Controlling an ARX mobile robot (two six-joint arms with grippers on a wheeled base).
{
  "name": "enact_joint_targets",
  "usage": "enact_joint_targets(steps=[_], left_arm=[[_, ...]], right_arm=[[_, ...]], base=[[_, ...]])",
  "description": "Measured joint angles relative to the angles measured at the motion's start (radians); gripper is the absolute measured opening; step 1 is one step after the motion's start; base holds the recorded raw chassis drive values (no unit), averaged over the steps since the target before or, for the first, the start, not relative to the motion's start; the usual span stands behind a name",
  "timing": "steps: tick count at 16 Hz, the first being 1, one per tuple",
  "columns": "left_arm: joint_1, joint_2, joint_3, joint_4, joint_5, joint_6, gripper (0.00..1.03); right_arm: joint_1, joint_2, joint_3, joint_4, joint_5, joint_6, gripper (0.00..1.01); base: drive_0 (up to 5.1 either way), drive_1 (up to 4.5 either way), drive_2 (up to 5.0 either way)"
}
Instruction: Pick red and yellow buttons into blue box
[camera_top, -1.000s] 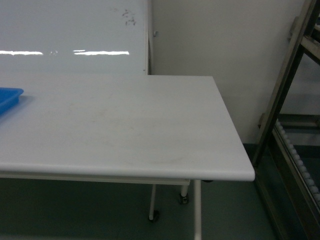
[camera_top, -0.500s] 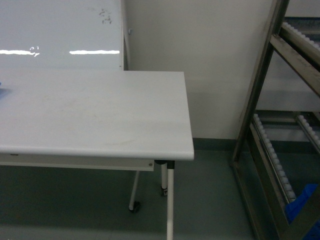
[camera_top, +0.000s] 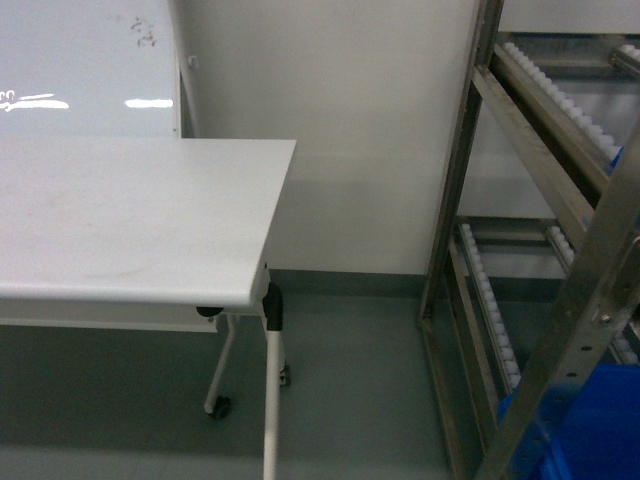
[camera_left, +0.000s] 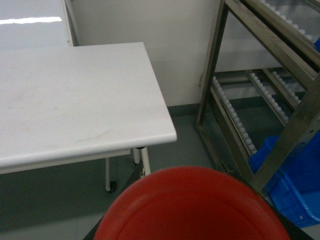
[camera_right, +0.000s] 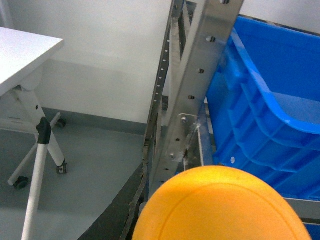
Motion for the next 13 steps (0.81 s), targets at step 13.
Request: enact_joint_targets(steps=[13], left_arm=[[0.000, -0.001, 0.000, -0.001, 0.000, 0.000, 0.34]], right_arm=[[0.000, 0.000, 0.000, 0.001, 0.000, 0.000, 0.34]], base=[[5.0, -2.47, -2.3]])
